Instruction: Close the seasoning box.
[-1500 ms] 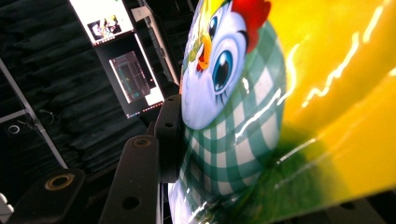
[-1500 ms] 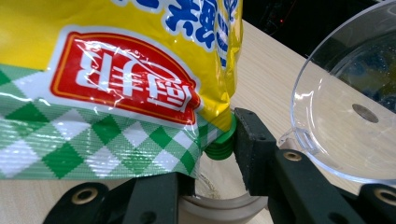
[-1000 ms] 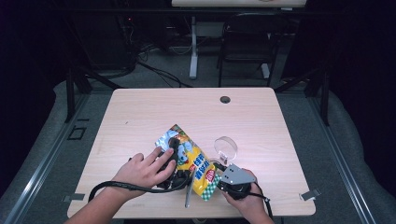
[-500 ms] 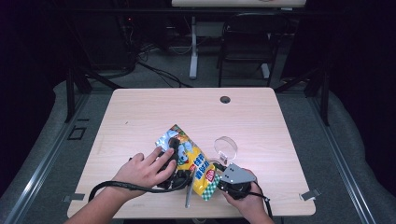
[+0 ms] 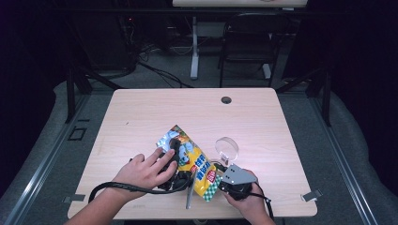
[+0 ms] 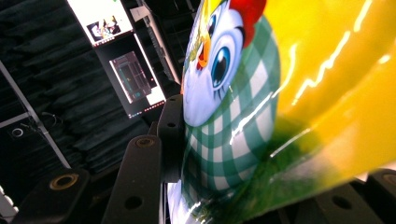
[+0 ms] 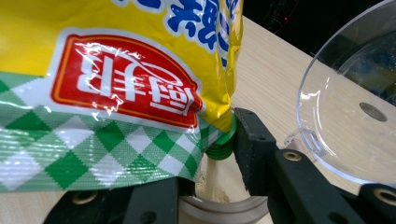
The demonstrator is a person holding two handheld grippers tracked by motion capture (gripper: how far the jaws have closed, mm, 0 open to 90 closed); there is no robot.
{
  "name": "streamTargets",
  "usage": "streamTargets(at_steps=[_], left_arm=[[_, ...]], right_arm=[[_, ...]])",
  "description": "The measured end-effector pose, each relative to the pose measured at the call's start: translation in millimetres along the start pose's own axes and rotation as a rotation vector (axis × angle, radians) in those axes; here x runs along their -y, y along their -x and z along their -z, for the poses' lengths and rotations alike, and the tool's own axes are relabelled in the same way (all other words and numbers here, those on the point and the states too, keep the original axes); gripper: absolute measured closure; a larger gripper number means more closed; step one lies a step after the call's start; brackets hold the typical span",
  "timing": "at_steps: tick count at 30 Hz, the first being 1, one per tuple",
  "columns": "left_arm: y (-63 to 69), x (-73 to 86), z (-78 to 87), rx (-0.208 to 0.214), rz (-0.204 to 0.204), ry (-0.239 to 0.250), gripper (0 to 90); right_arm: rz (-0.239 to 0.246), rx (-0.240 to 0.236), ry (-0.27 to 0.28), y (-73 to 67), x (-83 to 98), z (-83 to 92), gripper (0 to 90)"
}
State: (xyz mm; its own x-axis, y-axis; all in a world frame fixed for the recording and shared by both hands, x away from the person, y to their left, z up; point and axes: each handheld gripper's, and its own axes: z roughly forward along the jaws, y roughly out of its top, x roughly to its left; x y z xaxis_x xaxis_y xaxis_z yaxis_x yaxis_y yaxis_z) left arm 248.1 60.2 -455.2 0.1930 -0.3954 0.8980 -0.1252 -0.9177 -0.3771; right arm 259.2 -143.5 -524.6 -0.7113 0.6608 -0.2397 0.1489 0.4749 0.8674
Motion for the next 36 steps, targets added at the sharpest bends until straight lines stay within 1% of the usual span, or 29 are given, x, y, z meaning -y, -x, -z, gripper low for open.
streamTargets(at_steps=[2,5,6,9,10,16,18,26,36], left_arm=[[-0.3,0.2,0.4,-0.003,0.000,0.001,65.0],[-0.7,0.5,0.2,0.003,0.001,0.003,65.0],[-0.1,0.4,0.0,-0.004,0.002,0.003,65.0],[0.7,0.0,-0.4,0.002,0.002,0.004,65.0],[1.3,0.1,-0.5,0.007,0.008,0.001,65.0],[0.3,0.4,-0.4,0.005,0.005,-0.001,65.0],[-0.4,0.1,-0.1,0.000,-0.004,0.001,65.0],[0.0,-0.4,-0.3,0.002,-0.003,0.003,65.1],[-1.5,-0.7,-1.2,0.001,-0.018,0.003,65.0]], right_arm=[[0.002,0.000,-0.001,0.1,-0.1,0.4,70.8],[0.001,0.002,0.001,0.1,-0.3,0.6,70.7],[0.001,0.003,0.000,0.1,-0.3,0.5,70.8],[0.001,0.001,-0.003,0.2,0.1,0.0,70.8],[0.002,0.002,-0.004,0.1,0.2,-0.1,70.8],[0.000,0.000,0.001,0.5,-0.1,-0.7,70.8],[0.000,0.001,0.000,0.3,-0.1,-0.6,70.8],[0.002,0.002,-0.005,0.0,0.0,-0.6,70.8],[-0.006,-0.005,0.000,0.7,0.4,-2.1,70.9]])
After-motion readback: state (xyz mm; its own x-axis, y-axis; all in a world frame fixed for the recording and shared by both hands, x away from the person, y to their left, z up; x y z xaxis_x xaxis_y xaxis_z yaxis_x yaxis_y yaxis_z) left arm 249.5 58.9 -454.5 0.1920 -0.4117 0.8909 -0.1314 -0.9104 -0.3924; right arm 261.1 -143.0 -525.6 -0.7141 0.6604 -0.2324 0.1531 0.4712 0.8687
